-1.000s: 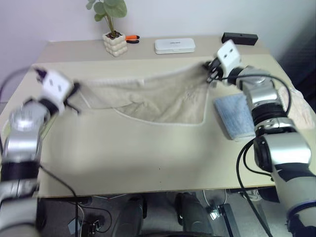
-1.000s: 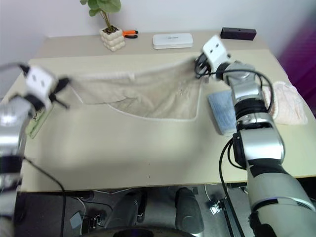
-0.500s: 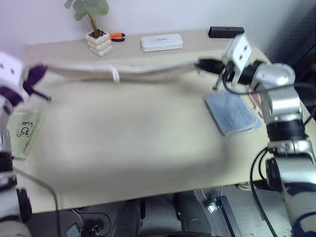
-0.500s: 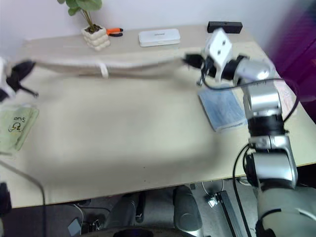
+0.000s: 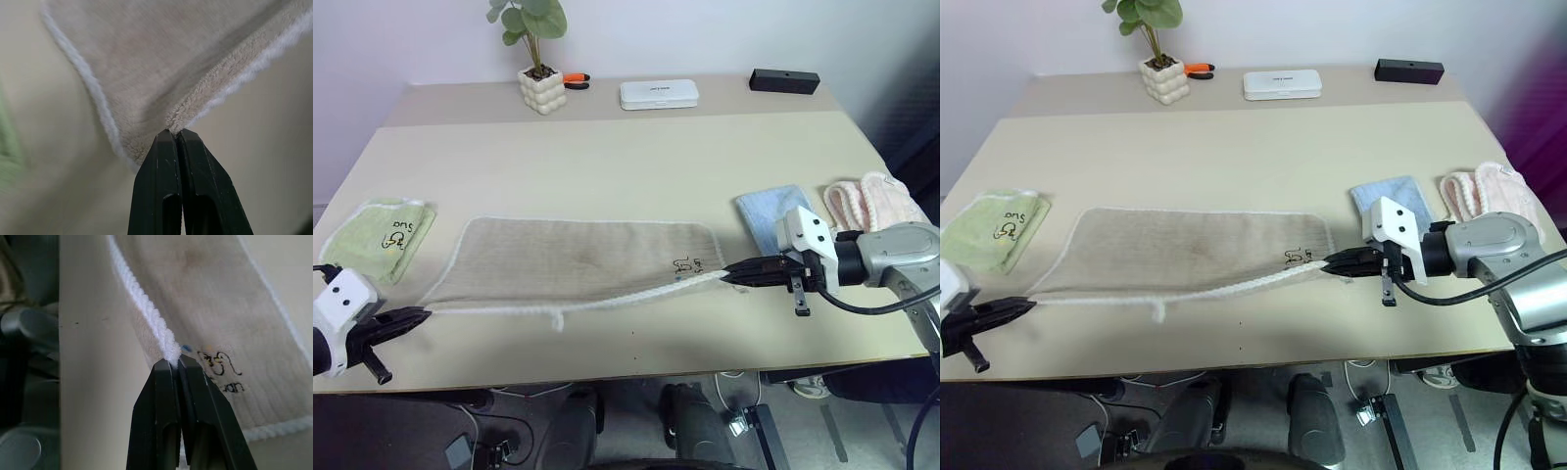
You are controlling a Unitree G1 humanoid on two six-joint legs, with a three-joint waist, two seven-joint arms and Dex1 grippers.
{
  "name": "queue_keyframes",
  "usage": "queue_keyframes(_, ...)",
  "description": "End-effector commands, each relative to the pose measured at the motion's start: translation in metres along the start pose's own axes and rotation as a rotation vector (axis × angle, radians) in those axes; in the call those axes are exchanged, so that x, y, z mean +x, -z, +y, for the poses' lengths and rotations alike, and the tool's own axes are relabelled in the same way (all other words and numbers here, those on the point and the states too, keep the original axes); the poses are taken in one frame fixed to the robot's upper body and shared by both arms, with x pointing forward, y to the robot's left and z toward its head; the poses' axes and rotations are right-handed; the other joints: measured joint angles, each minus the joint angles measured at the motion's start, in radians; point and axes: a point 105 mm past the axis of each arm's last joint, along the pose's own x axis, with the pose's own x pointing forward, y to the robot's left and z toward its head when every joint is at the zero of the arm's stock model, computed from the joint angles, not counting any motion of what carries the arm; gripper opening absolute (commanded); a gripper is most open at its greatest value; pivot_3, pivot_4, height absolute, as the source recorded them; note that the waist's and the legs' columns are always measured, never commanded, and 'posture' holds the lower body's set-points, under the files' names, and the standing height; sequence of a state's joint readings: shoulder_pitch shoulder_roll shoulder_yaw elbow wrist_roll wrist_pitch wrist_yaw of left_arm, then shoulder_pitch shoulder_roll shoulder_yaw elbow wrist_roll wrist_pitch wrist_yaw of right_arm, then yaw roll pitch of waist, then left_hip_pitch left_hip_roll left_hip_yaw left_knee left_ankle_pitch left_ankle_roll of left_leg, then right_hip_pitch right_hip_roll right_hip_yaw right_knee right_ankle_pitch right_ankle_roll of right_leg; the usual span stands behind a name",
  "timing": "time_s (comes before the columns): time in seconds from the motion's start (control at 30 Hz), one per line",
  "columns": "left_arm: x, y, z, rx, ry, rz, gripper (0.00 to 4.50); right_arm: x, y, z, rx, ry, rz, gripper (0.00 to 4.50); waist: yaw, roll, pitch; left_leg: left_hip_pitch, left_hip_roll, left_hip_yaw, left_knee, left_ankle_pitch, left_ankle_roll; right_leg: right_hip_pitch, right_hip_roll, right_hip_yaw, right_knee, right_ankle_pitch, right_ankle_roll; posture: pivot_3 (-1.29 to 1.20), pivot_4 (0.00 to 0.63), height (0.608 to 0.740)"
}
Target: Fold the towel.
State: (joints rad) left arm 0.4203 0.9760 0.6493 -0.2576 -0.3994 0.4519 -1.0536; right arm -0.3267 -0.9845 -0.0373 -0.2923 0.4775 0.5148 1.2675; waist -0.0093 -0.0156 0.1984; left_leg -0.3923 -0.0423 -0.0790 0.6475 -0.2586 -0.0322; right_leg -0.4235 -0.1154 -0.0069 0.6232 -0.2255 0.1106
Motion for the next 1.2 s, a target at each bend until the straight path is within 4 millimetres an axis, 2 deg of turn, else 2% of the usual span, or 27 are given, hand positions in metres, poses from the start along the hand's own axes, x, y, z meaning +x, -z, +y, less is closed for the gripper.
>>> queue_keyframes(0.03, 0.007, -0.017, 0.017, 0.074, -0.059, -0.042, 0.0, -0.001, -0.007, -0.023, -0.061, 0.133, -0.017, 0.05, 0.0, 0.0, 0.0, 0.0, 0.0, 0.0, 0.0, 0.0, 0.0, 0.0, 0.001, 0.0, 0.0, 0.0, 0.0, 0.0, 0.15, 0.74)
queue_keyframes(0.13, 0.029, -0.029, 0.038, 0.142, -0.117, -0.081, 0.0, 0.006, 0.002, -0.045, -0.069, 0.236, 0.004, 0.05, 0.0, 0.0, 0.0, 0.001, 0.0, 0.001, 0.0, 0.0, 0.0, 0.0, 0.002, 0.0, 0.001, 0.001, -0.001, 0.0, 0.15, 0.74)
queue_keyframes(0.2, 0.04, -0.037, 0.048, 0.148, -0.14, -0.113, 0.0, 0.009, 0.005, -0.052, -0.071, 0.26, 0.008, 0.05, -0.001, 0.0, 0.0, 0.001, 0.0, 0.001, 0.0, 0.0, 0.0, 0.0, 0.002, 0.0, 0.001, 0.001, 0.0, 0.0, 0.15, 0.74)
queue_keyframes(0.3, 0.066, -0.053, 0.069, 0.157, -0.17, -0.168, 0.0, 0.019, 0.009, -0.07, -0.043, 0.333, -0.01, 0.05, -0.003, 0.0, 0.0, 0.0, -0.002, 0.001, 0.0, 0.0, 0.0, -0.001, 0.002, 0.0, 0.001, 0.004, 0.005, 0.0, 0.15, 0.74)
queue_keyframes(0.47, 0.099, -0.065, 0.089, 0.186, -0.199, -0.181, 0.0, 0.032, 0.023, -0.087, -0.003, 0.395, 0.014, 0.05, -0.006, -0.001, 0.0, 0.0, -0.003, 0.001, 0.0, 0.0, 0.0, -0.003, 0.002, 0.0, 0.006, 0.005, 0.005, 0.0, 0.15, 0.74)
queue_keyframes(0.6, 0.117, -0.069, 0.089, 0.19, -0.173, -0.189, 0.0, 0.04, 0.025, -0.09, 0.007, 0.403, 0.012, 0.05, -0.008, -0.001, 0.0, 0.0, -0.003, 0.002, 0.0, 0.0, 0.0, -0.004, 0.003, 0.0, 0.006, 0.005, 0.005, 0.0, 0.15, 0.74)
queue_keyframes(0.87, 0.128, -0.06, 0.092, 0.145, -0.162, -0.167, 0.0, 0.044, 0.029, -0.095, 0.036, 0.442, 0.0, 0.05, -0.007, -0.001, 0.0, 0.0, -0.003, 0.002, 0.0, 0.0, 0.0, -0.004, 0.003, 0.001, 0.007, 0.005, 0.006, 0.0, 0.15, 0.74)
queue_keyframes(0.97, 0.125, -0.059, 0.096, 0.123, -0.179, -0.176, 0.89, 0.043, 0.029, -0.093, 0.043, 0.433, -0.001, 0.9, -0.008, -0.001, 0.0, 0.0, -0.003, 0.002, 0.0, 0.0, 0.0, -0.004, 0.003, 0.001, 0.007, 0.005, 0.006, 0.0, 0.15, 0.74)
queue_keyframes(1.03, 0.122, -0.06, 0.1, 0.128, -0.211, -0.179, 1.94, 0.04, 0.029, -0.093, 0.034, 0.448, 0.008, 1.96, -0.008, -0.001, 0.0, 0.0, -0.003, 0.002, 0.0, 0.0, 0.0, -0.004, 0.003, 0.001, 0.007, 0.005, 0.006, 0.0, 0.15, 0.74)
queue_keyframes(1.1, 0.113, -0.069, 0.109, 0.076, -0.269, -0.244, 2.94, 0.029, 0.028, -0.095, 0.008, 0.496, 0.016, 2.97, -0.007, -0.001, 0.0, 0.0, -0.003, 0.002, 0.001, 0.0, 0.0, -0.004, 0.003, 0.001, 0.007, 0.005, 0.006, 0.0, 0.15, 0.74)
queue_keyframes(1.13, 0.108, -0.074, 0.112, 0.025, -0.287, -0.294, 2.97, 0.022, 0.027, -0.096, 0.006, 0.519, 0.012, 3.44, -0.006, -0.001, 0.0, 0.0, -0.003, 0.002, 0.001, 0.0, 0.0, -0.004, 0.003, 0.001, 0.007, 0.005, 0.006, 0.0, 0.15, 0.74)
queue_keyframes(1.2, 0.099, -0.083, 0.114, -0.062, -0.292, -0.381, 2.97, 0.012, 0.024, -0.095, 0.002, 0.553, 0.002, 3.44, -0.004, -0.001, 0.0, -0.001, -0.003, 0.001, 0.001, 0.0, 0.0, -0.004, 0.003, 0.001, 0.007, 0.005, 0.006, 0.0, 0.15, 0.74)
